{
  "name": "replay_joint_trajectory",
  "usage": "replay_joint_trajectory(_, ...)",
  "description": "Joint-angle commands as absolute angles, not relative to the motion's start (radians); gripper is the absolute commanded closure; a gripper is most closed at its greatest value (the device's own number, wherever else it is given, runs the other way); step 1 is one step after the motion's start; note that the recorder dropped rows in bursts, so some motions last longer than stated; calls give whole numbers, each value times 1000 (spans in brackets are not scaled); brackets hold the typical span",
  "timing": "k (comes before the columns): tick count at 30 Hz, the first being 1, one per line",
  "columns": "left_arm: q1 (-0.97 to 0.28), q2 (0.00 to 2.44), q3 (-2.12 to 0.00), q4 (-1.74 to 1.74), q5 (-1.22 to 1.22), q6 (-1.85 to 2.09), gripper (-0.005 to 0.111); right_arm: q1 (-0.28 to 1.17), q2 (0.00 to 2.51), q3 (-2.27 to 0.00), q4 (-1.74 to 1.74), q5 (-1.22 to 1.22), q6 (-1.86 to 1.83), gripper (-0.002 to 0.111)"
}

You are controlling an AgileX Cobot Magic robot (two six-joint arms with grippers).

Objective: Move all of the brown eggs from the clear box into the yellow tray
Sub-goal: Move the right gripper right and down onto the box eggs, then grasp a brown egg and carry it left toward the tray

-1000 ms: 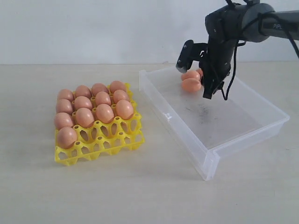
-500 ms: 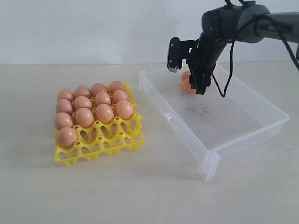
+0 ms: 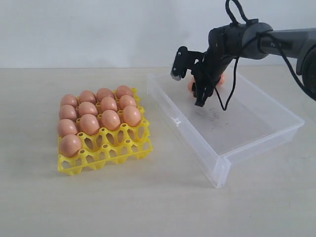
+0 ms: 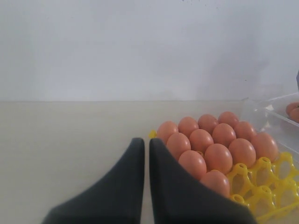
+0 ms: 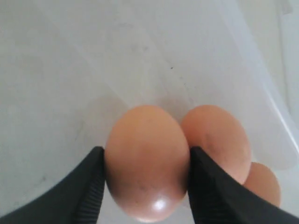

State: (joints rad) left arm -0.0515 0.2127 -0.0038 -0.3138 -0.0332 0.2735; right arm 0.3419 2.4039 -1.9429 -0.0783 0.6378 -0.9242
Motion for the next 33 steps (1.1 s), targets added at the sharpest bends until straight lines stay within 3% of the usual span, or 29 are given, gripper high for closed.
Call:
replay_joint_trajectory(1,-58,216,0,-319,-45,279,103,339,2395,-1959,-56,560,-715,108)
replay_joint_trajectory(7,-58,216,0,-319,-45,279,103,292,2374,-1953,55,538,-345,108)
replay_joint_trajectory(10,-58,216,0,-319,-45,279,103,267,2361,-1900,276,482,-329,108)
replay_joint_trajectory(13,-58,216,0,-319,-45,279,103,259,2322,-1781,444,292,-364,108)
replay_joint_trajectory(19,-58,216,0,-319,-45,279,103,345,2211,-1405,565,-325,-363,108)
replay_joint_trajectory(26,-58,216,0,-319,-45,279,103,410,2201,-1022,22,-1205,409,108)
replay_joint_trajectory(29,-58,216,0,-319,-45,279,103,410,2209,-966,-98,-1221,627,108)
replay_joint_trajectory(33,-58,216,0,-319,-45,279,103,440,2203,-973,-631,-1221,621,108)
